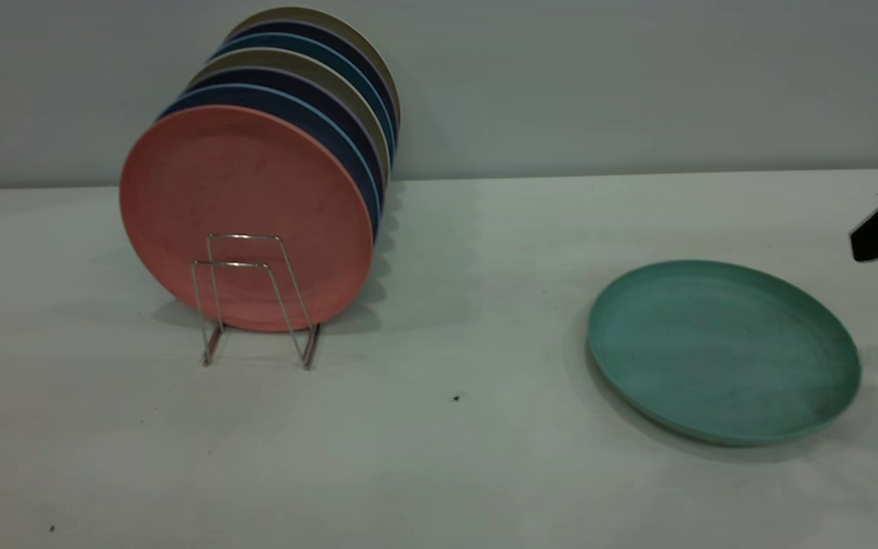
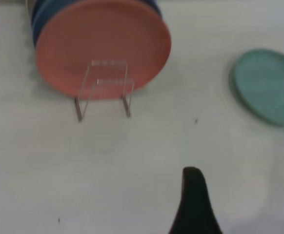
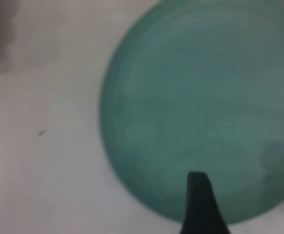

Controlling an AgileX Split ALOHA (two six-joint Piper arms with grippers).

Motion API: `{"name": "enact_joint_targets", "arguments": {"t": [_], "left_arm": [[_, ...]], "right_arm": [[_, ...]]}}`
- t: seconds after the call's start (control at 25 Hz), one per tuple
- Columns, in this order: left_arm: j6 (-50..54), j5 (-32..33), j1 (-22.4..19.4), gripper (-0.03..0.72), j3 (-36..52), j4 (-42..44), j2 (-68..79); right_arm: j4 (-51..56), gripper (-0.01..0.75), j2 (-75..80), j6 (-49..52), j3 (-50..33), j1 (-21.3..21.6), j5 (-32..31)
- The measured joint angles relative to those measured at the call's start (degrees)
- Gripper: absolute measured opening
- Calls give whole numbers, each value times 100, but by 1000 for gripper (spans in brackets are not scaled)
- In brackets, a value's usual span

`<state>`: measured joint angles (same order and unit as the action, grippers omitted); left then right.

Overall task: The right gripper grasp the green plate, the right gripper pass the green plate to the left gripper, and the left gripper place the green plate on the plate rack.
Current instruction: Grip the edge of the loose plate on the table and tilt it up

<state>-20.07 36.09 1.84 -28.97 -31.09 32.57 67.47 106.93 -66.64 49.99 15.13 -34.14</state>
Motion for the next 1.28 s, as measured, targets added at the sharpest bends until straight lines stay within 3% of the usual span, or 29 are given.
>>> {"name": "enact_joint_targets", "arguments": {"t": [0.36, 0.72, 1.28], "left_arm": [[-100, -302, 0, 561, 0, 0, 1016], [-145, -484, 0, 561, 0, -16, 1079], [-145, -592, 0, 561, 0, -18, 1079]], "right_arm": [[-88, 509, 1033, -38, 754, 463, -13], [-88, 509, 2009, -69, 1274, 475, -93], [492, 503, 2681, -298, 1369, 373, -487]]}}
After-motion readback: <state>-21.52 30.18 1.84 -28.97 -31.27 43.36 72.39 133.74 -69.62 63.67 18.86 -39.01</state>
